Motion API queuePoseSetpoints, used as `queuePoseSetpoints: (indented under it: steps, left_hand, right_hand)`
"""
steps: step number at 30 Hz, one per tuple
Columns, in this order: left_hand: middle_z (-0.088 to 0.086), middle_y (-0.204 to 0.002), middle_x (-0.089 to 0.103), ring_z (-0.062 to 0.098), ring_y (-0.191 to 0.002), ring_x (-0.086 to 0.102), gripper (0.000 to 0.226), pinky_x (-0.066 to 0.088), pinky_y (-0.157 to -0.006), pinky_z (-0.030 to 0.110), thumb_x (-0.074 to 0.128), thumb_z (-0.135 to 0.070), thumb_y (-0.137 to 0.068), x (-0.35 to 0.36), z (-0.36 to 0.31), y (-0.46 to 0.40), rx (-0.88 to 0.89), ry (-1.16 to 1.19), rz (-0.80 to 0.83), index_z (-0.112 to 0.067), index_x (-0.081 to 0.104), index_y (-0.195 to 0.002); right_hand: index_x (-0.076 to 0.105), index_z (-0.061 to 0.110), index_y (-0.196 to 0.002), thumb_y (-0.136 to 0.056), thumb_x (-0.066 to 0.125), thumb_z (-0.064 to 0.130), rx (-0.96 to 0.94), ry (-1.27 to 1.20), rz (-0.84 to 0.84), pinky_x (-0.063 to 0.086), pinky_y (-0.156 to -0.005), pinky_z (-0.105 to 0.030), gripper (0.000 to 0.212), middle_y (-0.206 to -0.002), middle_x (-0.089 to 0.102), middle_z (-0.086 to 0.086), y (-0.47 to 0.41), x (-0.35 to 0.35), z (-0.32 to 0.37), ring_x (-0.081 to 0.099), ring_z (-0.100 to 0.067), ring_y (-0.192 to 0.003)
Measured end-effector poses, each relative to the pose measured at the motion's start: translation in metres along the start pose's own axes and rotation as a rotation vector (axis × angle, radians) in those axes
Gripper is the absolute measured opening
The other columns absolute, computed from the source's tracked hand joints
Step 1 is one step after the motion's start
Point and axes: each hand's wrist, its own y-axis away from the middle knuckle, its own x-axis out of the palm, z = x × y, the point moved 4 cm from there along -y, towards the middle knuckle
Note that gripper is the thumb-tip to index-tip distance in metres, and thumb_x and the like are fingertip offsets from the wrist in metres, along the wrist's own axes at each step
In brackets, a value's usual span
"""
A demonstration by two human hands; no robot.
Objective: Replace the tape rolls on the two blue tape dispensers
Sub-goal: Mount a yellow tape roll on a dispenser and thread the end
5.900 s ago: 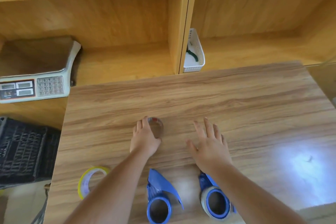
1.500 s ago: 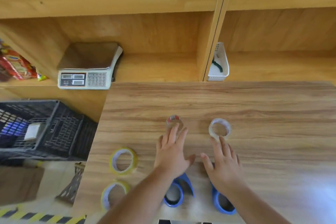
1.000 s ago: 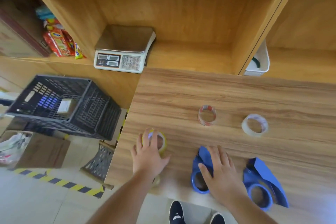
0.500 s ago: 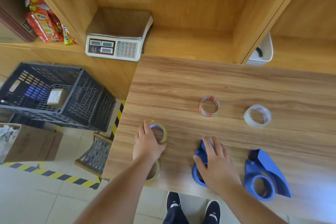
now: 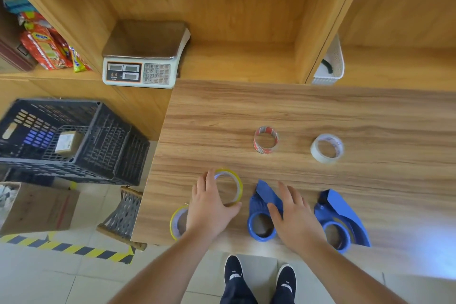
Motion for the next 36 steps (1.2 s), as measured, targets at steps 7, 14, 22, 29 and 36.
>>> queuePoseSetpoints:
  steps: [7,14,22,29,36]
  left_hand:
    - [-0.007,-0.141,0.037,0.018,-0.132,0.037,0.113,0.041,-0.108,0.033,0.078,-0.06,-0.064,0.033,-0.034,0.059,0.019,0.035,0.052,-0.024,0.023,-0.155]
    - [-0.005,-0.135,0.044,0.022,-0.122,0.046,0.106,0.046,-0.1,0.034,0.071,-0.063,-0.061,0.071,-0.048,0.097,-0.034,0.023,0.042,-0.021,0.032,-0.15]
    - [0.0,-0.141,0.046,0.027,-0.126,0.047,0.105,0.05,-0.1,0.041,0.076,-0.063,-0.065,0.091,-0.058,0.095,-0.085,-0.023,-0.025,-0.019,0.033,-0.15]
    - [0.001,-0.142,0.042,0.026,-0.127,0.043,0.104,0.047,-0.1,0.038,0.079,-0.058,-0.07,0.106,-0.057,0.092,-0.152,0.002,-0.025,-0.018,0.026,-0.151]
    - [0.003,-0.14,0.044,0.027,-0.124,0.044,0.104,0.049,-0.098,0.038,0.081,-0.058,-0.069,0.118,-0.056,0.086,-0.221,0.032,-0.072,-0.016,0.029,-0.149]
  right_hand:
    - [0.016,0.031,-0.158,-0.104,0.036,0.042,0.047,-0.057,0.075,0.046,-0.097,-0.043,0.058,-0.143,0.049,-0.004,0.011,-0.002,-0.022,0.045,-0.029,-0.129]
    - [0.018,0.029,-0.159,-0.105,0.032,0.044,0.07,-0.058,0.114,0.047,-0.098,-0.044,0.057,-0.149,0.046,-0.005,0.015,-0.004,-0.034,0.042,-0.028,-0.136]
    - [0.015,0.028,-0.16,-0.106,0.03,0.046,0.065,-0.064,0.133,0.046,-0.103,-0.042,0.059,-0.156,0.039,-0.003,0.018,-0.004,-0.049,0.039,-0.026,-0.141]
    - [0.016,0.028,-0.16,-0.105,0.029,0.049,0.057,-0.066,0.132,0.046,-0.104,-0.043,0.06,-0.159,0.037,-0.002,0.018,-0.005,-0.055,0.037,-0.027,-0.144]
    - [0.019,0.028,-0.159,-0.105,0.03,0.049,0.056,-0.068,0.127,0.047,-0.104,-0.042,0.059,-0.157,0.039,-0.001,0.015,-0.005,-0.056,0.038,-0.025,-0.143]
